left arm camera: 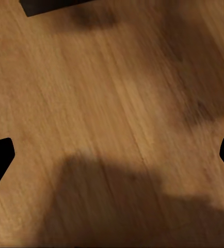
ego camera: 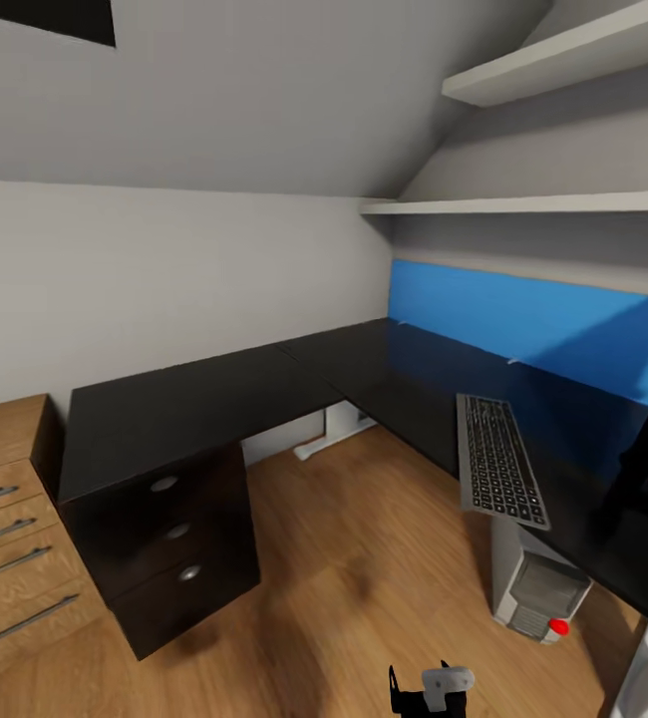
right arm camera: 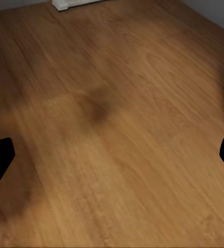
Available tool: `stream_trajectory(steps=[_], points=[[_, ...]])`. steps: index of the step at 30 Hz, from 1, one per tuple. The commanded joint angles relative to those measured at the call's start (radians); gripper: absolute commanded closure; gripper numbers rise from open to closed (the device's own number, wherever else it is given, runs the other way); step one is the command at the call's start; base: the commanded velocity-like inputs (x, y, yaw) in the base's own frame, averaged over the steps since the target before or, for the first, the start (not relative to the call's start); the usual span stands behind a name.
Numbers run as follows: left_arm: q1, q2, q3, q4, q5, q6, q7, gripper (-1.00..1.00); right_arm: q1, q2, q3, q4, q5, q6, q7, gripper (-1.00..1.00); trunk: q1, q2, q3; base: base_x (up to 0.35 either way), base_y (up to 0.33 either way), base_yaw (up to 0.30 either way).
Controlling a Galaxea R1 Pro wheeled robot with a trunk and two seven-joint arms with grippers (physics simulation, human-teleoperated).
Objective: In the bedroom, organize the workspace by keeping the computer under the desk, ensuring the monitor is on the desk, placing the keyboard on the desk next to the monitor, placing the mouse on the desk next to the keyboard, moving the folder from the swivel chair onto the desk next to the mouse, stacking the notebook on top of the folder with the pen on top of the notebook, and positioning the swivel chair next to the desk.
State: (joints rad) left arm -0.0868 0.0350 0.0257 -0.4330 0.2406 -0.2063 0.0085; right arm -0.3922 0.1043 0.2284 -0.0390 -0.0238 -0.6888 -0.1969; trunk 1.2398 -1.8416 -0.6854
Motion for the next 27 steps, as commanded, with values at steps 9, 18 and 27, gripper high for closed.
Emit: stream_trajectory(steps=[9,18,27], points=[[-0.001,0.0,0.0,0.003,0.005,-0.017,0.001,-1.0,0.0,0.0,0.009,0.001,-0.002,-0.002,-0.007,-1.0,0.0,0.0,0.011,0.0,-0.229,0.186],[-0.001,-0.004,-0.001,0.003,0.003,-0.019,0.001,-1.0,-0.001,0.0,0.009,0.001,-0.002,-0.002,-0.007,-1.0,0.0,0.0,0.022,-0.024,-0.286,0.191],[-0.001,-0.01,-0.001,0.003,0.002,-0.019,0.001,-1.0,-0.001,0.0,0.009,0.001,-0.002,-0.002,-0.007,-1.0,0.0,0.0,0.033,-0.044,-0.084,0.204]])
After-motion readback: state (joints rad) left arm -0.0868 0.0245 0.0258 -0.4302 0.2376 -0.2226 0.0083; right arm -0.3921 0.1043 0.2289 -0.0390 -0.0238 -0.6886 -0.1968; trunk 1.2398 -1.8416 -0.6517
